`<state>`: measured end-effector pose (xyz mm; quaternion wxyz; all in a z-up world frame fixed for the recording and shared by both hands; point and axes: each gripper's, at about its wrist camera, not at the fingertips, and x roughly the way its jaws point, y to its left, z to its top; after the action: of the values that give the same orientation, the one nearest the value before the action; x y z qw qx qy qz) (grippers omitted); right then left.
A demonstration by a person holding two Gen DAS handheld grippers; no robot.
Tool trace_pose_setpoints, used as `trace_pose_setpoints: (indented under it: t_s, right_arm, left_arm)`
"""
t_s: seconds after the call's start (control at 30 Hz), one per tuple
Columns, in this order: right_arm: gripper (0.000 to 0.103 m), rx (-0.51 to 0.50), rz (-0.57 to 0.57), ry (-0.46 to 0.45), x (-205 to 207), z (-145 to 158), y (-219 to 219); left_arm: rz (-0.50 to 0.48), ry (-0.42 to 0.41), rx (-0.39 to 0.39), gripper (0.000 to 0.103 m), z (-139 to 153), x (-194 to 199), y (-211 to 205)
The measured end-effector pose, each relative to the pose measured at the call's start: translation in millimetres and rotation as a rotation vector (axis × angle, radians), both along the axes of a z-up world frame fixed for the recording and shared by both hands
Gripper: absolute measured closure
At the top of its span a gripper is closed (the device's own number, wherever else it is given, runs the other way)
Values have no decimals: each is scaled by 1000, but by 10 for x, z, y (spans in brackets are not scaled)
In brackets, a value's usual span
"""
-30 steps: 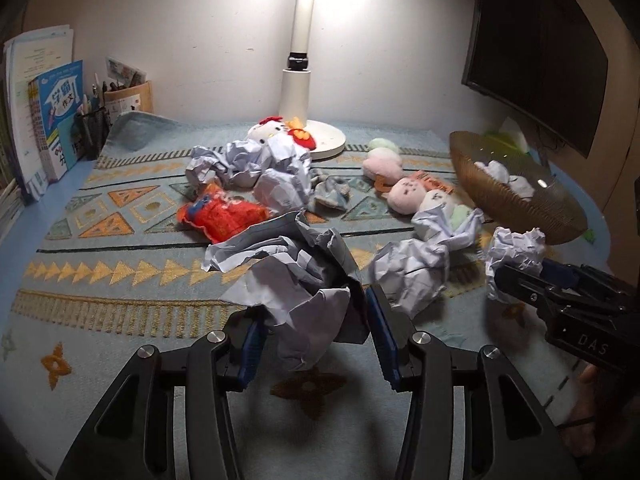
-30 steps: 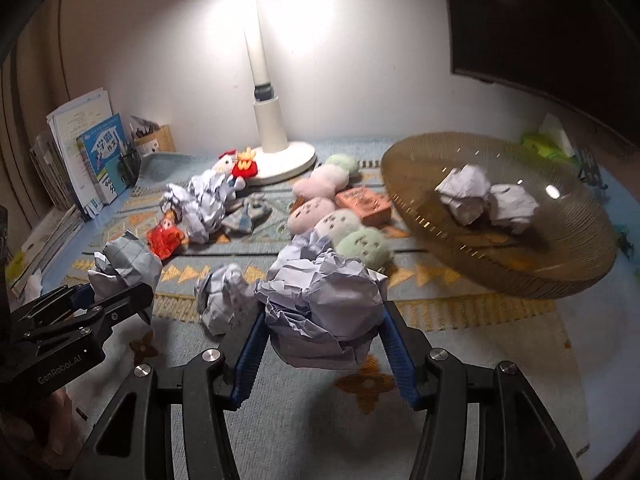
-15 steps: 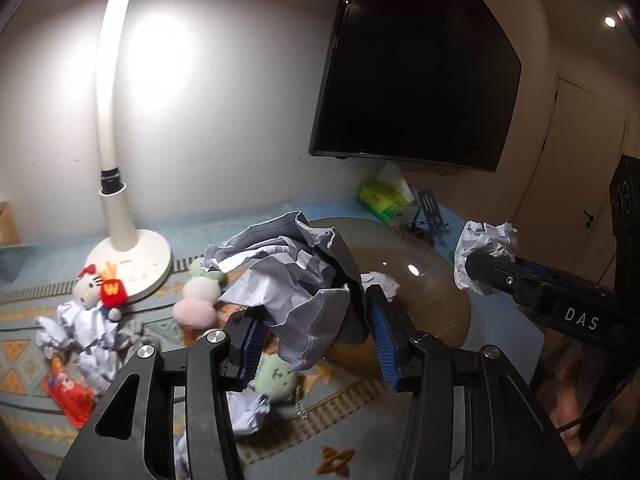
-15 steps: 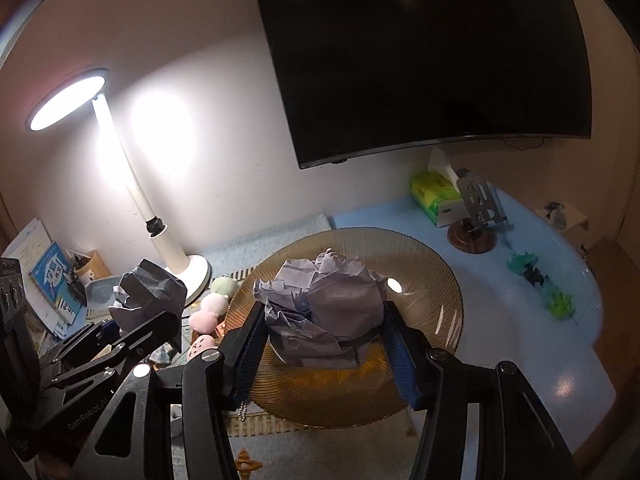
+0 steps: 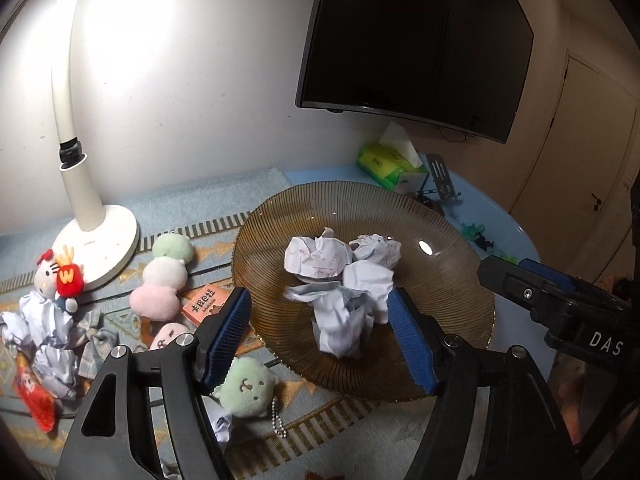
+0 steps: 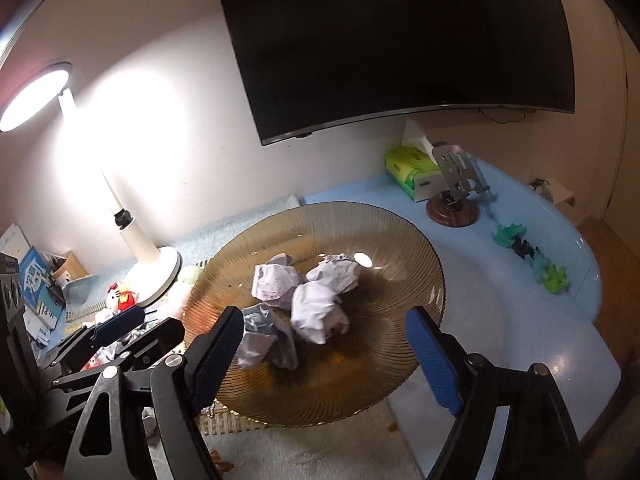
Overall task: Organize objects
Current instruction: 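Open both tools to release the paper balls into the bowl, then move both open tools back over the rug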
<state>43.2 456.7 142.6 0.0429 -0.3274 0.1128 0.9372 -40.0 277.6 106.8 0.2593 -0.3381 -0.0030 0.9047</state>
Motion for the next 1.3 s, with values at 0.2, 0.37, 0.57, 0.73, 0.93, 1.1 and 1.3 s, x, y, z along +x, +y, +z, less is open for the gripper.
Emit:
trace_pose_setpoints:
  t_s: [0.2, 0.37, 0.57, 0.73, 0.93, 1.1, 1.3]
  right_arm:
    - [21, -17, 80, 114, 302, 165, -413]
    - [16, -18, 171, 163, 460, 58, -927]
    - [2, 74, 208, 219, 474, -437, -1563]
    - [2, 100, 215, 206, 372, -601, -1695]
    - [2, 113, 226, 109, 226, -817, -1690]
    - [21, 139, 284, 91, 219, -863, -1786]
    - [32, 51, 345, 54, 166, -899, -1714]
  left_arm:
    - [46, 89, 25, 34, 206, 443, -634]
    - [201, 144, 10, 34, 353, 824, -1363]
    - [408, 78, -14, 34, 49, 1015, -2213]
    - [560, 15, -123, 34, -503, 834, -2522]
    - [560, 5, -115, 34, -716, 803, -2540]
    - [520, -34, -187, 31, -829, 752, -2387]
    - [491, -20, -184, 22, -824, 789, -2367]
